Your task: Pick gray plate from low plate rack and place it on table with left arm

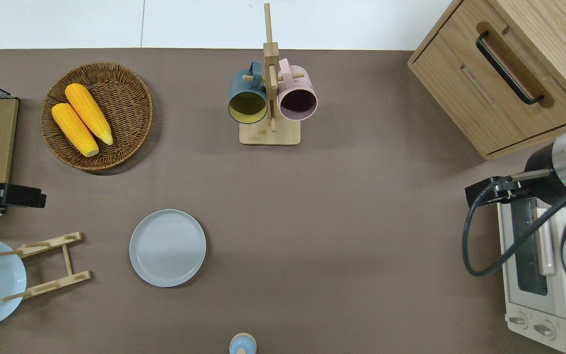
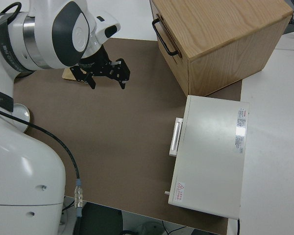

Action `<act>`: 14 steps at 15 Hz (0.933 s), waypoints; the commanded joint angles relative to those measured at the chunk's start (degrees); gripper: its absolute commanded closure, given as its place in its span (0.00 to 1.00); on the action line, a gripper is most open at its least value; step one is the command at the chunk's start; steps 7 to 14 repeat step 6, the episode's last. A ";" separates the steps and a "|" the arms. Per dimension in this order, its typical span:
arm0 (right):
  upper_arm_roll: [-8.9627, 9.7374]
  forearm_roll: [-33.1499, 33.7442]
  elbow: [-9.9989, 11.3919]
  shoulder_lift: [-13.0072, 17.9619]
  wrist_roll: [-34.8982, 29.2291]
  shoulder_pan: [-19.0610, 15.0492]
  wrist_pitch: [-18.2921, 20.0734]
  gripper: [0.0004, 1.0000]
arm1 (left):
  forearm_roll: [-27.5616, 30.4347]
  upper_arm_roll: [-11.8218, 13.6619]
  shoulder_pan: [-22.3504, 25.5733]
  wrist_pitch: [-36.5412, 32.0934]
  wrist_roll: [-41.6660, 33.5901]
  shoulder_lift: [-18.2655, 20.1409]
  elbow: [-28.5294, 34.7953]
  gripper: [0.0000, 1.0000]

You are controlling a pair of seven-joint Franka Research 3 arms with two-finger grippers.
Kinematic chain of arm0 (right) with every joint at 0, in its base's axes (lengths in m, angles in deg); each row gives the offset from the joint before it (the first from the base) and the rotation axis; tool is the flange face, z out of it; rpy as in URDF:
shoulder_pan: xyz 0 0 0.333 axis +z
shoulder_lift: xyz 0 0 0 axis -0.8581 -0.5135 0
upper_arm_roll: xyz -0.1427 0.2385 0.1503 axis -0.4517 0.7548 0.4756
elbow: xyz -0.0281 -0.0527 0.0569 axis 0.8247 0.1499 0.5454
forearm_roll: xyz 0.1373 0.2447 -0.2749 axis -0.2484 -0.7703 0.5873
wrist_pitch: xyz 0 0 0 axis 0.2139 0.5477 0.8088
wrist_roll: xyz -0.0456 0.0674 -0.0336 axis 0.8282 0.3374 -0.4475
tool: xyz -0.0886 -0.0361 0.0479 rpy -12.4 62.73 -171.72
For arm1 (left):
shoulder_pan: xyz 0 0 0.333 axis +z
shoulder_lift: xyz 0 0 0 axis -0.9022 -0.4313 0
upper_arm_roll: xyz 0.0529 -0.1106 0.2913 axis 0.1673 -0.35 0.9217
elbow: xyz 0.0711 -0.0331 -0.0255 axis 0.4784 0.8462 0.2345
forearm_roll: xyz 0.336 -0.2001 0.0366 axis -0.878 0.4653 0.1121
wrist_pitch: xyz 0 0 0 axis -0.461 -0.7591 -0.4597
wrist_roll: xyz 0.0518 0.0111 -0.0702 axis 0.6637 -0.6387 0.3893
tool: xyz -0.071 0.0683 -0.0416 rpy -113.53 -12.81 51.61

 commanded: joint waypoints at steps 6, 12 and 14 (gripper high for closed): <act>1.21 0.37 -0.41 0.12 -0.68 -1.32 0.62 0.02 | -3.71 -1.38 -0.33 -2.48 1.22 -0.43 -4.76 0.01; 1.21 0.37 -0.41 0.12 -0.68 -1.32 0.62 0.02 | -3.71 -1.38 -0.33 -2.48 1.22 -0.43 -4.76 0.01; 1.21 0.37 -0.41 0.12 -0.68 -1.32 0.62 0.02 | -3.71 -1.38 -0.33 -2.48 1.22 -0.43 -4.76 0.01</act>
